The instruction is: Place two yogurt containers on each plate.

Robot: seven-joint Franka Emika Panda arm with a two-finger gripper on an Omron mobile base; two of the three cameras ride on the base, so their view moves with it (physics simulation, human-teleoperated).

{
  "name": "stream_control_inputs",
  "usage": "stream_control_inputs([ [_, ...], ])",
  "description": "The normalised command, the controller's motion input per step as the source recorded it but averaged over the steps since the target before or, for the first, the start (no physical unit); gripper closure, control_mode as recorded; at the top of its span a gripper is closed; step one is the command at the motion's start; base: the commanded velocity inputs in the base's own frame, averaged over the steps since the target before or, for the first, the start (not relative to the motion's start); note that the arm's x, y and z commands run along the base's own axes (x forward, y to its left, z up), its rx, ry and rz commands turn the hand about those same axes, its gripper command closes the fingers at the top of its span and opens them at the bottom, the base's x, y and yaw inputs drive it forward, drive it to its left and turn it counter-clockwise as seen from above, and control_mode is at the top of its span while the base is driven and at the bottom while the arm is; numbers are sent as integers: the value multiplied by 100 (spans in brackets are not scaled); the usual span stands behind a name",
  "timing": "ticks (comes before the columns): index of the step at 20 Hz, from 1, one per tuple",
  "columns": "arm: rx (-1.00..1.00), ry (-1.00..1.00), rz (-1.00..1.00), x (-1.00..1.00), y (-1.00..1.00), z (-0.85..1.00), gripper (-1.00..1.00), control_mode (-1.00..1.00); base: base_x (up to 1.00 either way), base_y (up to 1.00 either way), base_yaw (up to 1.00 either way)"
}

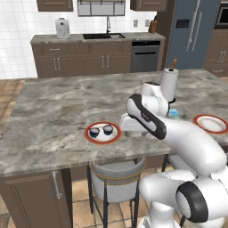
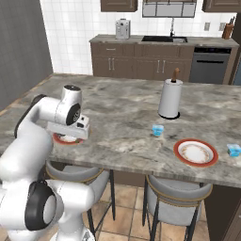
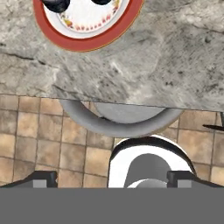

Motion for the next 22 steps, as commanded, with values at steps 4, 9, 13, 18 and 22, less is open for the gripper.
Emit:
stream_control_inputs([
  [4, 0, 0, 25, -73, 0, 16, -100, -100, 0, 0, 0],
  [9, 0, -3, 23, -70, 0, 56, -100, -100, 0, 0, 0],
  [13, 0, -6, 14, -30, -4, 49, -100, -100, 0, 0, 0],
  [18, -1, -4, -3, -9, -6, 18, -100, -100, 0, 0, 0],
  [22, -4, -2, -21, -1, -6, 0, -100, -100, 0, 0, 0],
])
